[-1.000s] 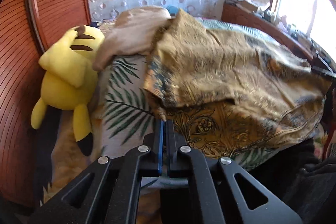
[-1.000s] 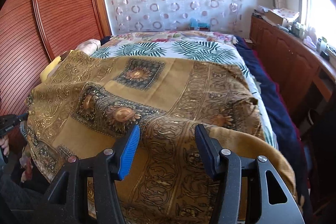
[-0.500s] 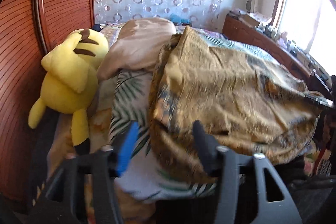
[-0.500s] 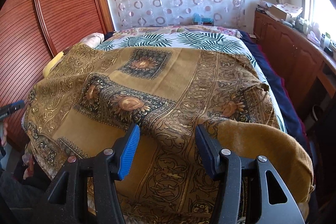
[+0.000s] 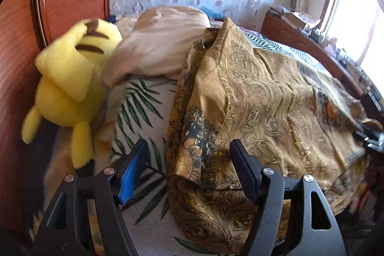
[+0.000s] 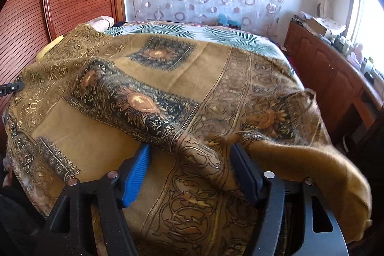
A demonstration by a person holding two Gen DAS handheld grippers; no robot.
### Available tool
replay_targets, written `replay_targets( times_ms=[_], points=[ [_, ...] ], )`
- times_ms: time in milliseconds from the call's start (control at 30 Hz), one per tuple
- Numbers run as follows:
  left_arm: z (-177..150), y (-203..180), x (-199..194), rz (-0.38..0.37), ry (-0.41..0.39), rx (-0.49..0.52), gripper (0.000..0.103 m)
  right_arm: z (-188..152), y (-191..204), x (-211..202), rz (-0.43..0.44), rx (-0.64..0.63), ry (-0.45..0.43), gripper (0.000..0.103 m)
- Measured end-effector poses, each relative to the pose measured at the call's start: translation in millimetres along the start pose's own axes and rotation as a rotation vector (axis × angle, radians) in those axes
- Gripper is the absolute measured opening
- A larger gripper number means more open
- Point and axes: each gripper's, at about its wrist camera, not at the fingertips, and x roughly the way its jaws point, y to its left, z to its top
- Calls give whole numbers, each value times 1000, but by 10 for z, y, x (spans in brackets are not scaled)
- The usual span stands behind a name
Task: Fold small clothes
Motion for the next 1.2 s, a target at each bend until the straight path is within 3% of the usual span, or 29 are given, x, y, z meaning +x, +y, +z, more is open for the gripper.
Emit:
replay_targets(
  times_ms=[33,133,200,300,533,700,900,1200],
  points=[
    [-1,12,6,-20,4,-10,70,-13,-7,-8,1,11,-12,75],
    [-7,0,4,-23,-5,0,55,-63,-13,-9,4,18,-36,80],
    [-16,-27,10,-45,-2,7,27,-94,-21,-8,1,20,-57,84],
    [-5,-95,26,-75,1,15,8,-133,-31,2,2,20,-74,86],
    [288,-641,-351,-155,-116,102,7,-122,-41,-17,7,15,-40,87],
    [614,-1369,-615,-274,-198,232,7,-134,-122,-219,11,26,-62,87],
    [863,-2312,-605,-410,-209,375,6,-203,-384,-496,-2,87,-102,87],
    [1074,-3471,-555,-535,-195,535,6,-325,-679,-869,-41,139,-170,87]
  ],
)
